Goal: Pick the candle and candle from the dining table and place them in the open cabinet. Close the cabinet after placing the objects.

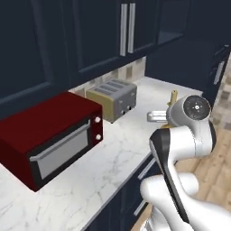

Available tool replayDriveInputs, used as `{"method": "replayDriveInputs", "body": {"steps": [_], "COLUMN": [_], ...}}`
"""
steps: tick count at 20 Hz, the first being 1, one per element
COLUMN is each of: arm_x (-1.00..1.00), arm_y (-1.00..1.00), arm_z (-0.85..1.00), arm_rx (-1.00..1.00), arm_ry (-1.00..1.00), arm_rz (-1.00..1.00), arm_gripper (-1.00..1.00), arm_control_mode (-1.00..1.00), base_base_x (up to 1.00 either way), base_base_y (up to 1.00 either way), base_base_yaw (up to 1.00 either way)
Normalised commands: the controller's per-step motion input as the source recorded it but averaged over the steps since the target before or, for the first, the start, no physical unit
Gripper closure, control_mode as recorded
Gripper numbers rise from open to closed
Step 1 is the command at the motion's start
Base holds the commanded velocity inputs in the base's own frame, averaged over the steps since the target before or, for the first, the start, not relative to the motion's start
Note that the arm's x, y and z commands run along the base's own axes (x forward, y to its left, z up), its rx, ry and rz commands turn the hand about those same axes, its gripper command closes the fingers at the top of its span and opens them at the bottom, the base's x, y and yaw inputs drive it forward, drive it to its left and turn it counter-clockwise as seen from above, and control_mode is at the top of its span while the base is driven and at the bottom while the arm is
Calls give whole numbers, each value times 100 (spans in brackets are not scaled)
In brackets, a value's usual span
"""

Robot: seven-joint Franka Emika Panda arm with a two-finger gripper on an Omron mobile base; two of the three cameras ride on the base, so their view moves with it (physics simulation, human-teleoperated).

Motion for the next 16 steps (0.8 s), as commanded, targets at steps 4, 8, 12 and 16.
{"method": "replayDriveInputs", "body": {"steps": [4, 8, 12, 16], "arm_x": [0, 0, 0, 0], "arm_y": [0, 0, 0, 0], "arm_z": [0, 0, 0, 0], "arm_rx": [0, 0, 0, 0], "arm_ry": [0, 0, 0, 0], "arm_rz": [0, 0, 0, 0], "arm_gripper": [100, 100, 100, 100], "arm_control_mode": [100, 100, 100, 100], "base_base_x": [33, 15, 15, 12], "base_base_y": [-16, -31, -24, -23], "base_base_yaw": [38, 44, 48, 46]}}
